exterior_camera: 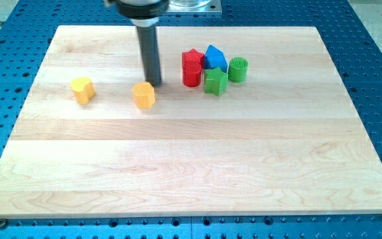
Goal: Separate the group of blocks from each other
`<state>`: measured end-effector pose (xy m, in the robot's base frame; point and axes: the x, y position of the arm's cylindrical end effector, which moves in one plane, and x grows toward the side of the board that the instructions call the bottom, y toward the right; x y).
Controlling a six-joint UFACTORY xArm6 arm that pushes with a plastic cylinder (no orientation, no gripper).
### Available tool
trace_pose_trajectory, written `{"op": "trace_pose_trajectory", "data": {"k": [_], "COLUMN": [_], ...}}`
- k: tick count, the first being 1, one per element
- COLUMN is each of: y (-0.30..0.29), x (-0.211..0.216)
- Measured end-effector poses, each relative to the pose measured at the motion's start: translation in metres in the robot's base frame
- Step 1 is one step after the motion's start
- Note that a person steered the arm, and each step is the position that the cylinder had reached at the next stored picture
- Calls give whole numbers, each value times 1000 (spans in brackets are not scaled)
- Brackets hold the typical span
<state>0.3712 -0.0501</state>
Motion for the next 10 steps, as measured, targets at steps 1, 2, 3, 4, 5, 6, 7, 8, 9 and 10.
{"op": "trace_pose_trajectory", "data": {"k": [1,2,3,4,5,6,7,8,9,10], "y": [25,37,65,85,80,47,-25,-11,-11,18], "x": [20,45,42,28,-5,-24,-24,-16,-69,-84]}}
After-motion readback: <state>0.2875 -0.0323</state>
